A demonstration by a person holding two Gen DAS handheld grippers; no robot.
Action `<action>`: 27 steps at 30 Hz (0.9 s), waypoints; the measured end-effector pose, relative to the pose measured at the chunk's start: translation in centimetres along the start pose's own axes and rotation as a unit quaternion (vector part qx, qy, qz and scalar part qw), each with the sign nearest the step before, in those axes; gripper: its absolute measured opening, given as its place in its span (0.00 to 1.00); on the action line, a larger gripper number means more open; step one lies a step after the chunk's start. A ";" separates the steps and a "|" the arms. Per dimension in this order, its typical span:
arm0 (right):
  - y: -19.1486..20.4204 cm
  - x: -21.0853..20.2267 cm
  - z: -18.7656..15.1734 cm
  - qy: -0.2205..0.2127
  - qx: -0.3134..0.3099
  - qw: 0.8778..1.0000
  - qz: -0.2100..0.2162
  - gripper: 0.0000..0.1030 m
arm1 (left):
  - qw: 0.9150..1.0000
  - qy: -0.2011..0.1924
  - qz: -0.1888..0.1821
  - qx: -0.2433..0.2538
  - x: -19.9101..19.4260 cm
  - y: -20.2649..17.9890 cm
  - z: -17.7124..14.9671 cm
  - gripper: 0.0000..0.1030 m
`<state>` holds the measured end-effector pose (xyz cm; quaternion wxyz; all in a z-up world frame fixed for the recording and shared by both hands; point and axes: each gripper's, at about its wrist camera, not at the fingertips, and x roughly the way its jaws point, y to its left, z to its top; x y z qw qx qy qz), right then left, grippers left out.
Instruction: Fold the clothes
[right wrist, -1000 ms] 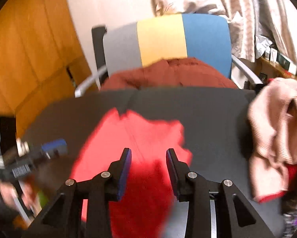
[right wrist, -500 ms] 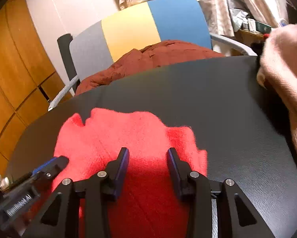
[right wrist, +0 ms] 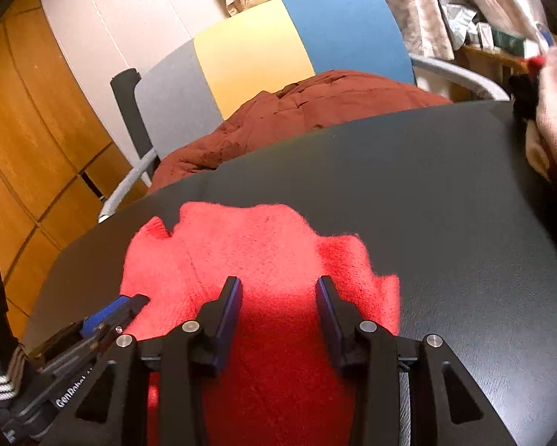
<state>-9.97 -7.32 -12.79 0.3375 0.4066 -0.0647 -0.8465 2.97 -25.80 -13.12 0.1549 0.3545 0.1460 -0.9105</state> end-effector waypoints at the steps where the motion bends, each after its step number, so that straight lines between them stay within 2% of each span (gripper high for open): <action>1: 0.1 -0.4 -0.4 0.002 0.000 1.000 0.006 0.42 | 1.000 0.001 0.001 -0.002 -0.5 0.2 -0.4 0.34; 5: 0.5 -1.8 -1.9 0.003 0.000 1.000 0.026 0.44 | 1.000 0.004 -0.013 -0.009 -2.0 1.1 -1.4 0.34; 7: 0.4 -2.4 -2.1 0.001 0.010 0.999 0.041 0.48 | 0.999 0.010 -0.031 -0.021 -2.8 1.9 -1.3 0.34; 9: 0.0 -3.8 -1.6 -0.003 0.024 0.997 0.074 0.70 | 0.997 0.021 -0.058 -0.041 -3.8 2.9 -0.8 0.34; 10: -0.3 -4.9 -1.4 -0.013 0.032 0.995 0.093 0.76 | 0.995 0.022 -0.078 -0.060 -4.5 4.0 -0.9 0.36; 12: -1.5 -7.2 -1.5 -0.028 0.044 0.991 0.121 1.00 | 0.988 0.022 -0.119 -0.097 -5.8 6.2 -1.1 0.44; 14: -2.8 -9.0 -1.9 -0.035 0.055 0.987 0.147 1.00 | 0.979 0.028 -0.153 -0.133 -6.9 8.5 -1.7 0.47; 15: -3.5 -9.1 -2.4 -0.022 0.062 0.985 0.159 1.00 | 0.974 0.037 -0.167 -0.150 -7.0 9.6 -2.1 0.51; 19: -6.5 -8.5 -4.8 0.046 0.098 0.976 0.187 1.00 | 0.951 0.064 -0.222 -0.204 -6.8 12.5 -3.4 0.52; 21: -7.0 -7.6 -5.5 0.068 0.103 0.973 0.193 1.00 | 0.947 0.072 -0.235 -0.207 -6.4 12.8 -3.7 0.52; 24: -6.2 -6.4 -5.5 0.086 0.081 0.970 0.212 1.00 | 0.947 0.082 -0.244 -0.194 -5.5 12.1 -3.6 0.52; 27: -5.1 -4.8 -5.2 0.115 0.064 0.964 0.230 1.00 | 0.946 0.107 -0.250 -0.175 -3.9 11.0 -3.3 0.52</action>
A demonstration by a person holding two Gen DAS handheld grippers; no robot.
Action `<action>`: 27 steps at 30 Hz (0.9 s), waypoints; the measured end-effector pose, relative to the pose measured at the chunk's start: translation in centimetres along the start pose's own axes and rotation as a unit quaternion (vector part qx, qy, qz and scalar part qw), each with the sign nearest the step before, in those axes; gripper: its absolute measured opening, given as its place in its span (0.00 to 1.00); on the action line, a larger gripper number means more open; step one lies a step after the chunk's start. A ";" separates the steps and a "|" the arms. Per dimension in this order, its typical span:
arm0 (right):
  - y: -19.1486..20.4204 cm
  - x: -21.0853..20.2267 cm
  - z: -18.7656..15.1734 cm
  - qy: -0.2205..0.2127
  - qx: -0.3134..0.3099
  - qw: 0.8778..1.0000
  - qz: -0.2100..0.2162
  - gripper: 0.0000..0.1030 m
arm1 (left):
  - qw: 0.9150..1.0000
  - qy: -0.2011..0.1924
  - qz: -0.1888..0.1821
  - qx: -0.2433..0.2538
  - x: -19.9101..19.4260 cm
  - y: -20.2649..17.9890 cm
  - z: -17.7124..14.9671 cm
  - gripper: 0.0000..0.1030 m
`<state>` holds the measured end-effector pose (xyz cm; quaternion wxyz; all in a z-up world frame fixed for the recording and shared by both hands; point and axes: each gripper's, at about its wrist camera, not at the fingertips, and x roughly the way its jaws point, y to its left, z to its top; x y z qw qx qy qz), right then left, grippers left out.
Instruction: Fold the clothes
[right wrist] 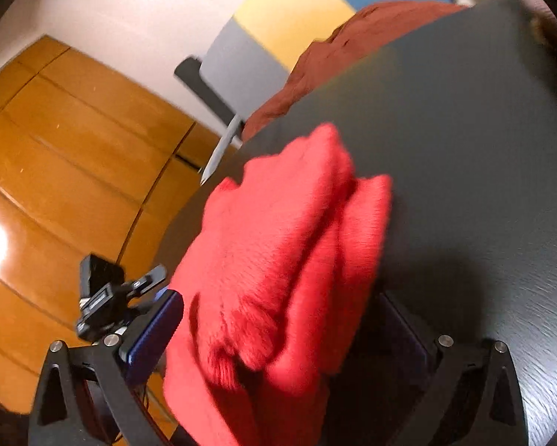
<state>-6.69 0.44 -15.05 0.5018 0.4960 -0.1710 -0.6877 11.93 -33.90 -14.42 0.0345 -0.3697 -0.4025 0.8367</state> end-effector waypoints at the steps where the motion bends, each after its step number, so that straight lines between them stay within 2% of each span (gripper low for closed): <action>1: 0.1 0.5 0.2 0.012 -0.004 1.000 0.001 1.00 | 1.000 0.010 0.000 0.003 0.6 -0.1 0.1 0.52; 5: 0.5 2.0 1.0 0.041 -0.012 0.999 0.001 1.00 | 0.999 0.034 -0.009 -0.001 2.6 -0.1 0.6 0.61; 7: 0.9 2.4 0.8 0.047 -0.028 0.998 -0.002 1.00 | 0.999 0.043 -0.020 -0.005 3.3 0.0 0.7 0.62; 8: 1.2 2.6 0.6 0.048 -0.040 0.998 -0.008 0.96 | 0.999 0.047 -0.025 -0.006 3.7 0.1 0.7 0.62; 9: 1.4 2.7 0.3 0.049 -0.054 0.997 -0.018 0.86 | 0.999 0.046 -0.019 0.001 3.7 -0.2 0.5 0.60; 10: 1.5 2.8 0.1 0.048 -0.062 0.997 -0.024 0.81 | 0.999 0.044 -0.013 0.008 3.7 -0.4 0.4 0.58; 12: 1.6 2.6 -0.3 0.049 -0.061 0.997 -0.017 0.65 | 0.999 0.037 -0.010 0.019 3.3 -0.8 -0.3 0.49; 14: 1.7 2.5 -0.7 0.050 -0.058 0.997 -0.008 0.60 | 0.999 0.024 -0.007 0.020 2.4 -0.9 -1.0 0.41; 17: 2.6 3.0 -1.4 0.059 -0.061 0.996 0.010 0.57 | 1.000 -0.001 0.002 0.012 -0.1 -0.5 -2.5 0.37; 22: 6.2 6.3 -2.8 0.099 -0.084 0.990 0.056 0.52 | 0.998 -0.056 0.033 -0.017 -7.0 1.3 -5.4 0.36; 25: 10.1 9.4 -3.7 0.130 -0.116 0.980 0.094 0.49 | 0.992 -0.106 0.052 -0.044 -12.7 2.4 -7.3 0.35; 27: 13.5 11.9 -4.1 0.152 -0.141 0.970 0.124 0.48 | 0.984 -0.151 0.076 -0.053 -17.1 2.7 -8.7 0.35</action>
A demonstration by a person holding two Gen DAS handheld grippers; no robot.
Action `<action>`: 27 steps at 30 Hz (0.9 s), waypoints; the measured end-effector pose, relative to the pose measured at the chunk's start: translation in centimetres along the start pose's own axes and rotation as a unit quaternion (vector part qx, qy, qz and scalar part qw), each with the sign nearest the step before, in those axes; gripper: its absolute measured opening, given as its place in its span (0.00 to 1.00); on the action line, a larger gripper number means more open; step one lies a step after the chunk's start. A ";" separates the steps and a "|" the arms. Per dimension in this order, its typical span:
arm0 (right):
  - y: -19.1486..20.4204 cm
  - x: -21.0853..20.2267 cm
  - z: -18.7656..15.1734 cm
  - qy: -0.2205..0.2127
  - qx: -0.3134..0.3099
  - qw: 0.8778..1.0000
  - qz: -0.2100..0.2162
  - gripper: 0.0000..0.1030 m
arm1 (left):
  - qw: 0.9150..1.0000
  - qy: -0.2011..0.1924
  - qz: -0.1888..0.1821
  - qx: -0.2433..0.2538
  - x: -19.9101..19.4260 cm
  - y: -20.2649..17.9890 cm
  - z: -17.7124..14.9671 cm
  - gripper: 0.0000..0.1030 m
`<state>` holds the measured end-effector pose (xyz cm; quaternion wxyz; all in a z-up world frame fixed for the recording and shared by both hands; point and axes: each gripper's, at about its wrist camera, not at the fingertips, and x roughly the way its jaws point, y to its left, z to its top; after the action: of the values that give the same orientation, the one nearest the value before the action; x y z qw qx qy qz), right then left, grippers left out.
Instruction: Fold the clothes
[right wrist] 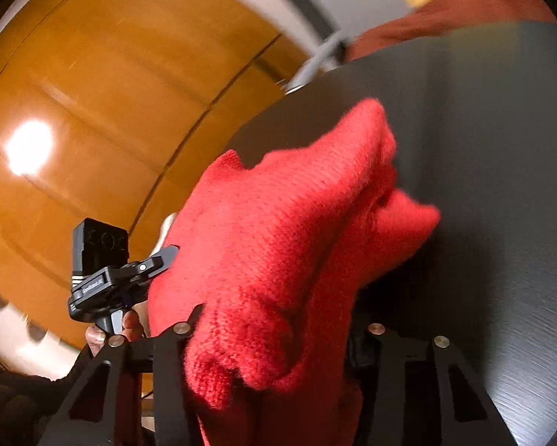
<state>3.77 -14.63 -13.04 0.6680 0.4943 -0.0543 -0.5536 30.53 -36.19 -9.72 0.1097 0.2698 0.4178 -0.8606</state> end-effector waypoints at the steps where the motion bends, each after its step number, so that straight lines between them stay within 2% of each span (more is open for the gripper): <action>1: 1.5 1.6 0.8 0.012 -0.016 1.000 0.016 0.48 | 1.000 -0.025 0.010 -0.004 -2.3 0.4 0.0 0.35; 4: 6.9 6.5 3.6 0.046 -0.075 0.994 0.063 0.48 | 0.993 -0.106 0.048 -0.020 -9.6 2.0 0.0 0.35; 6: 11.7 10.2 5.5 0.070 -0.122 0.986 0.093 0.48 | 0.983 -0.161 0.078 -0.030 -14.4 3.1 -0.2 0.35; 10: 20.3 17.7 8.3 0.118 -0.207 0.962 0.133 0.48 | 0.956 -0.249 0.137 -0.070 -22.5 6.7 -0.8 0.35; 13: 24.9 23.7 8.6 0.160 -0.244 0.946 0.145 0.48 | 0.933 -0.287 0.187 -0.110 -26.2 9.9 -1.6 0.35; 14: 26.2 25.6 8.5 0.174 -0.254 0.940 0.146 0.48 | 0.924 -0.296 0.202 -0.131 -27.0 11.1 -1.9 0.35; 17: 28.3 31.1 7.9 0.218 -0.280 0.925 0.133 0.48 | 0.907 -0.296 0.236 -0.182 -27.4 14.6 -2.5 0.35; 20: 27.7 35.1 6.7 0.251 -0.299 0.916 0.095 0.49 | 0.903 -0.263 0.253 -0.229 -26.2 18.5 -3.1 0.36; 21: 27.0 35.9 6.4 0.256 -0.302 0.915 0.083 0.54 | 0.901 -0.254 0.253 -0.242 -25.6 19.5 -3.3 0.38; 25: 25.0 36.3 6.5 0.248 -0.292 0.920 0.077 0.63 | 0.900 -0.251 0.270 -0.231 -24.8 19.7 -2.6 0.41; 27: 24.7 35.3 6.6 0.243 -0.297 0.921 0.069 0.75 | 0.898 -0.248 0.284 -0.227 -24.7 19.3 -2.3 0.44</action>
<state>30.06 -49.08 -8.70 0.8133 0.3875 0.2432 -0.3595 59.83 -47.41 -9.86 0.5081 0.1222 0.4669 -0.7134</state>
